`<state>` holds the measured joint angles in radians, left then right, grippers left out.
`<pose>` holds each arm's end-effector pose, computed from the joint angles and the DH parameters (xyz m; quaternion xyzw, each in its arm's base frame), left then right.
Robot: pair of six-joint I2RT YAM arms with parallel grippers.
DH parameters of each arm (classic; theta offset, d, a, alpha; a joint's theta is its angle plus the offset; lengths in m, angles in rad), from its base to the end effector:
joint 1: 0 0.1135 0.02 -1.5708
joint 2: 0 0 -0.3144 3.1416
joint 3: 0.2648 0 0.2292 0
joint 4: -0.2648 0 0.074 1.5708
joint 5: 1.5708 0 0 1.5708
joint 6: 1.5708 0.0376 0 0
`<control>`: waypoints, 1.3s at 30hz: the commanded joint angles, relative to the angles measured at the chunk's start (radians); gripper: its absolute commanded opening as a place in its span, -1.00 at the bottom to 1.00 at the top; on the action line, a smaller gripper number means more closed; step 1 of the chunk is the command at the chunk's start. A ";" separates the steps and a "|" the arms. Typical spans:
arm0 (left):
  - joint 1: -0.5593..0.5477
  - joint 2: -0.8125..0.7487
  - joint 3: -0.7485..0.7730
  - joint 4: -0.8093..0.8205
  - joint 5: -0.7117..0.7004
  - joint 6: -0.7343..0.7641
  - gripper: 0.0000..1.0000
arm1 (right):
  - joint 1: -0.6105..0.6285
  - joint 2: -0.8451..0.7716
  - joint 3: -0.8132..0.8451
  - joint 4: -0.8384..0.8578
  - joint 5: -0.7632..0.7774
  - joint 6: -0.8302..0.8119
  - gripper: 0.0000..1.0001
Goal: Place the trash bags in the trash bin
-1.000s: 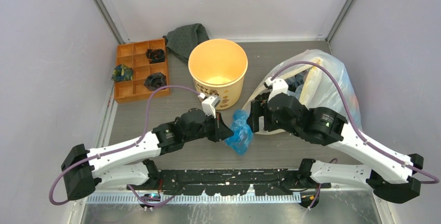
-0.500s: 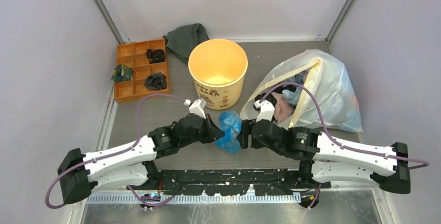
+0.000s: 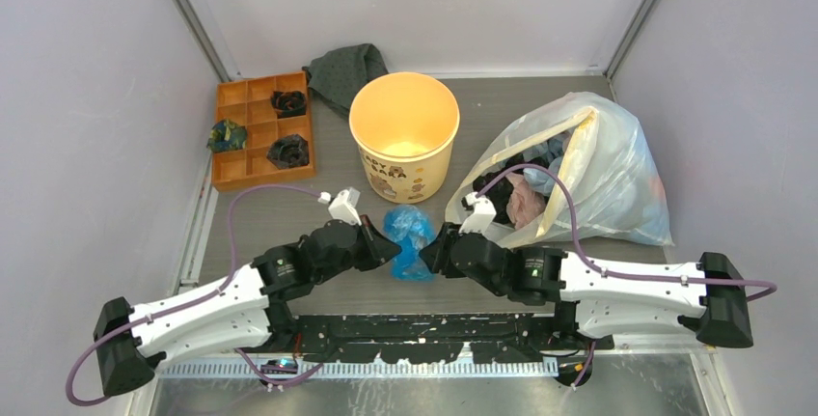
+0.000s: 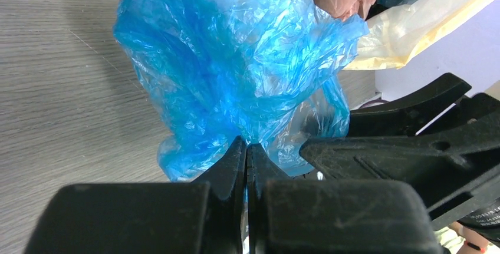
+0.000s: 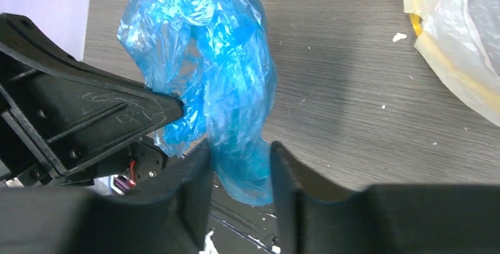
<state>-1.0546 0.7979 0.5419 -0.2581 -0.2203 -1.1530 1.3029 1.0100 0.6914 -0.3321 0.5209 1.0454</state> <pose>0.0694 -0.1056 0.2862 -0.0976 0.8546 -0.4047 0.3103 0.0621 0.1556 0.3028 0.0022 0.8733 0.3066 0.3786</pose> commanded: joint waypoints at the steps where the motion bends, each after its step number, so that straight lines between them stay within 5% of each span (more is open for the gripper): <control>1: -0.002 -0.043 0.003 -0.044 -0.030 -0.015 -0.99 | 0.007 -0.002 0.003 0.109 0.082 0.063 -0.33; 2: -0.003 -0.051 0.005 -0.061 -0.028 -0.011 -0.99 | 0.007 -0.002 0.015 0.102 0.086 0.060 -0.63; 5: -0.002 -0.080 0.051 -0.184 -0.064 0.037 -0.99 | 0.007 -0.001 0.087 -0.080 0.142 0.083 -0.98; 12: -0.002 -0.095 0.191 -0.524 -0.192 0.147 -0.99 | 0.007 0.059 0.280 -0.699 0.310 0.201 -0.99; 16: -0.002 -0.062 0.282 -0.537 -0.151 0.231 -0.99 | 0.015 0.119 0.421 -0.798 0.263 0.110 -0.99; 20: -0.003 0.072 0.683 -0.611 -0.051 0.382 -0.99 | 0.037 0.108 0.780 -0.908 0.285 -0.053 -0.99; 25: -0.004 0.174 0.996 -0.544 0.085 0.489 -0.99 | 0.046 -0.029 0.971 -0.715 0.199 -0.246 -0.98; 28: -0.004 0.175 0.868 -0.552 0.075 0.474 -0.99 | 0.046 -0.068 0.777 -0.682 0.193 -0.189 -0.98; 31: -0.012 0.133 0.492 -0.494 0.155 0.353 -1.00 | 0.047 -0.042 0.373 -0.648 0.073 -0.012 -0.98; 34: -0.139 0.051 0.080 -0.340 0.148 0.171 -0.99 | 0.092 -0.069 0.050 -0.488 -0.040 0.137 -0.99; 36: -0.214 -0.009 0.025 -0.322 0.102 0.138 -0.99 | 0.111 -0.121 0.025 -0.494 -0.032 0.150 -0.99; 39: -0.262 -0.043 0.160 -0.385 0.039 0.198 -0.99 | 0.114 -0.171 0.210 -0.629 0.043 0.063 -0.99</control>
<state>-1.2659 0.8787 0.5037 -0.6979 -0.1074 -0.9237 1.4139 1.0130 0.6632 -0.9031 0.4911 1.0920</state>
